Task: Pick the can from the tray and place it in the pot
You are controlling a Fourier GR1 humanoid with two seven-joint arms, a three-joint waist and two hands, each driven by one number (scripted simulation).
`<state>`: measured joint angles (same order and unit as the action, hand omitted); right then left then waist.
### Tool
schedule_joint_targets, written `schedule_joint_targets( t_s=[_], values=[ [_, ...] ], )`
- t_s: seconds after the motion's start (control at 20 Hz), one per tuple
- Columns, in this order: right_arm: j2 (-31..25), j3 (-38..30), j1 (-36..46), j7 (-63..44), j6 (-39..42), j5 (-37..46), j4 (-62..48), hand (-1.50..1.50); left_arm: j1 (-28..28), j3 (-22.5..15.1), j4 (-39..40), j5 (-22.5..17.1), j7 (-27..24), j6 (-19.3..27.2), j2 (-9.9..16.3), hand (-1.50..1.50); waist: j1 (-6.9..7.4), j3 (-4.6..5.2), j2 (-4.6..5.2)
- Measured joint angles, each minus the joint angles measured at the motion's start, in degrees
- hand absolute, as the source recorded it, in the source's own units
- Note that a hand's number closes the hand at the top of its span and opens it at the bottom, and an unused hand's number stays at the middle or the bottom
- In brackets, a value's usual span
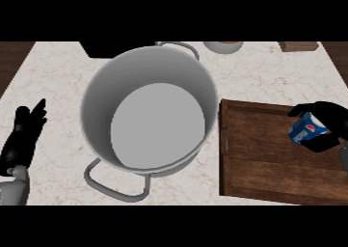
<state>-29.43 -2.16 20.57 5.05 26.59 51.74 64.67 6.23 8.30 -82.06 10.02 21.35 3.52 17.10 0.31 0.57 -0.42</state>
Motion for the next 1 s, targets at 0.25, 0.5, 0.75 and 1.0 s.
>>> schedule_joint_targets(
  t_s=[0.25,0.5,0.75,1.0],
  values=[
    [0.44,0.63,-0.01,3.96,-6.11,2.8,-1.45,1.5,-0.57,0.54,-2.06,0.13,1.41,-0.63,0.06,0.0,-0.01,-0.19,0.13],
    [0.25,0.35,0.28,6.93,-10.13,4.71,-1.73,1.5,-0.08,0.21,-1.64,1.53,1.42,-0.16,-0.9,0.0,-0.1,-0.42,0.3],
    [0.11,-1.05,-0.84,6.3,-12.2,5.11,2.71,1.5,-0.44,1.37,-2.26,0.81,1.72,-1.36,-0.33,0.0,-0.35,-0.5,0.28],
    [4.54,-0.15,-10.92,-4.5,-14.09,7.85,16.37,1.5,-2.88,1.39,-4.09,1.34,2.03,-0.8,-0.86,0.0,-1.67,-0.46,-0.11]
  ],
)
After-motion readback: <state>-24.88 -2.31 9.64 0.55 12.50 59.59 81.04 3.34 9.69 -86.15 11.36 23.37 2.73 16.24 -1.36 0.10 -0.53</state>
